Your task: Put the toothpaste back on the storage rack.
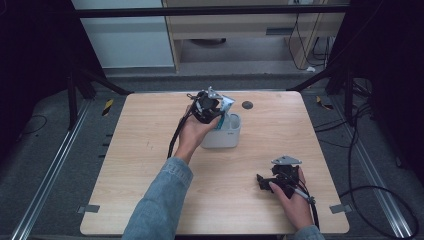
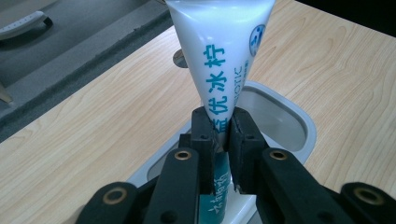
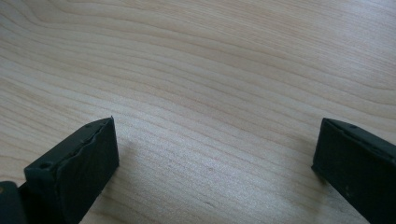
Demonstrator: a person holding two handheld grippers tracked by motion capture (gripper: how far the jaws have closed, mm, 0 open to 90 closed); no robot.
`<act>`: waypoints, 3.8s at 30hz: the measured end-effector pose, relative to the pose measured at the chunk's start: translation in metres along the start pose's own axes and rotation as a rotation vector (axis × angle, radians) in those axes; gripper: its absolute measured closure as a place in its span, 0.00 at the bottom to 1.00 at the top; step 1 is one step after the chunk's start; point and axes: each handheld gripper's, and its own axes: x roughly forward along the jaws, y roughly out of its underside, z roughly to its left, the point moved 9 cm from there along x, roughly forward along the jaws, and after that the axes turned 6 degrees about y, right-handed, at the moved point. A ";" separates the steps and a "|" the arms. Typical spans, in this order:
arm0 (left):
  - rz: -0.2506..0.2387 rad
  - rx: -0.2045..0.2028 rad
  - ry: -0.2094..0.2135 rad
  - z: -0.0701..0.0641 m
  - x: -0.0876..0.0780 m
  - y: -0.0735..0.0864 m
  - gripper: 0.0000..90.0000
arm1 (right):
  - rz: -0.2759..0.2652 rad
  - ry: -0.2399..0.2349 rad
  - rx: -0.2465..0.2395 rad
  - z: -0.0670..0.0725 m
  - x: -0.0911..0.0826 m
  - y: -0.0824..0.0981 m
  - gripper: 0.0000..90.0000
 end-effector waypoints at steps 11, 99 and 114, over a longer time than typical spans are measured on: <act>0.015 0.007 0.004 -0.001 0.004 0.003 0.90 | 0.000 0.000 0.000 0.000 0.000 0.000 0.00; -0.055 0.084 -0.084 -0.022 -0.025 0.016 0.35 | -0.002 0.002 -0.003 0.000 0.000 0.000 0.00; -0.048 0.087 -0.019 -0.047 -0.025 0.018 0.13 | -0.001 0.002 -0.002 0.000 0.000 0.000 0.00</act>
